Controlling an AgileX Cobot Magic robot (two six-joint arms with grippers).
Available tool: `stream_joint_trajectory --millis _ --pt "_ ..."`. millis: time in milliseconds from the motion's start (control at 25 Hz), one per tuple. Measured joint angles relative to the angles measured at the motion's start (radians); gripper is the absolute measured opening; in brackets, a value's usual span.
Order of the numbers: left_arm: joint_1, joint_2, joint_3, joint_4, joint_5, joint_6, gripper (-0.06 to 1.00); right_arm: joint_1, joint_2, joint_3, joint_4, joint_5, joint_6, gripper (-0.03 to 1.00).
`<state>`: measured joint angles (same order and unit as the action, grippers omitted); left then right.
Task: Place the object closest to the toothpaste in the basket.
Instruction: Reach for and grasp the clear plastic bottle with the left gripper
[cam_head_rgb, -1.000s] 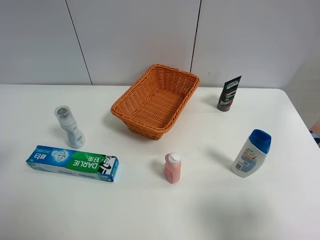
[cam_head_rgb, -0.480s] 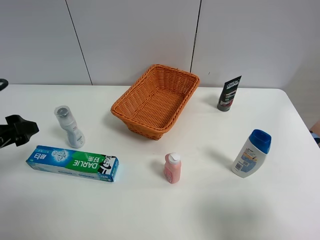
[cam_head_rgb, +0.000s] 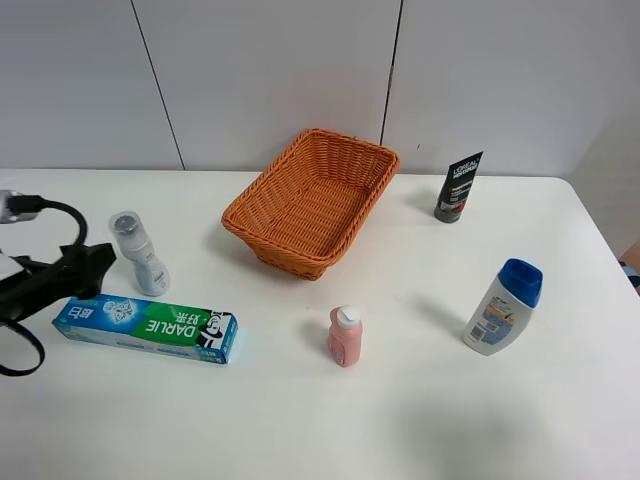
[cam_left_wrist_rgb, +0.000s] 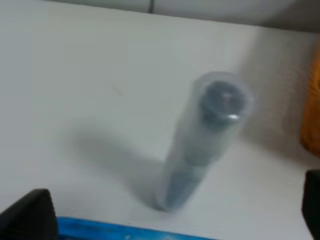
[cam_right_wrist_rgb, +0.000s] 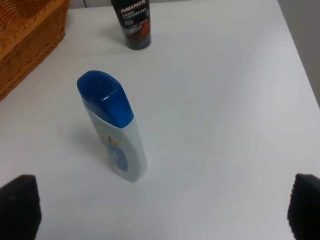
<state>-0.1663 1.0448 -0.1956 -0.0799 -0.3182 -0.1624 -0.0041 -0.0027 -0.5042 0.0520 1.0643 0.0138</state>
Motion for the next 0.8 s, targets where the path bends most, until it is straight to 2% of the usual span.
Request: stream_joint_trajectory --millis 240,440,600,680,800 --pt "-0.143 0.336 -0.003 0.003 -0.304 0.000 0.99 0.000 0.000 0.000 0.000 0.000 0.000 0.99" --pt "-0.155 0.586 -0.005 0.006 -0.553 0.000 0.99 0.000 0.000 0.000 0.000 0.000 0.000 0.99" --pt "-0.155 0.694 -0.005 -0.002 -0.717 0.001 0.99 0.000 0.000 0.000 0.000 0.000 0.000 0.99" --pt "-0.153 0.716 -0.005 -0.022 -0.765 0.001 0.99 0.000 0.000 0.000 0.000 0.000 0.000 0.99" --pt "-0.108 0.725 -0.005 -0.028 -0.799 0.002 0.99 0.000 0.000 0.000 0.000 0.000 0.000 0.99"
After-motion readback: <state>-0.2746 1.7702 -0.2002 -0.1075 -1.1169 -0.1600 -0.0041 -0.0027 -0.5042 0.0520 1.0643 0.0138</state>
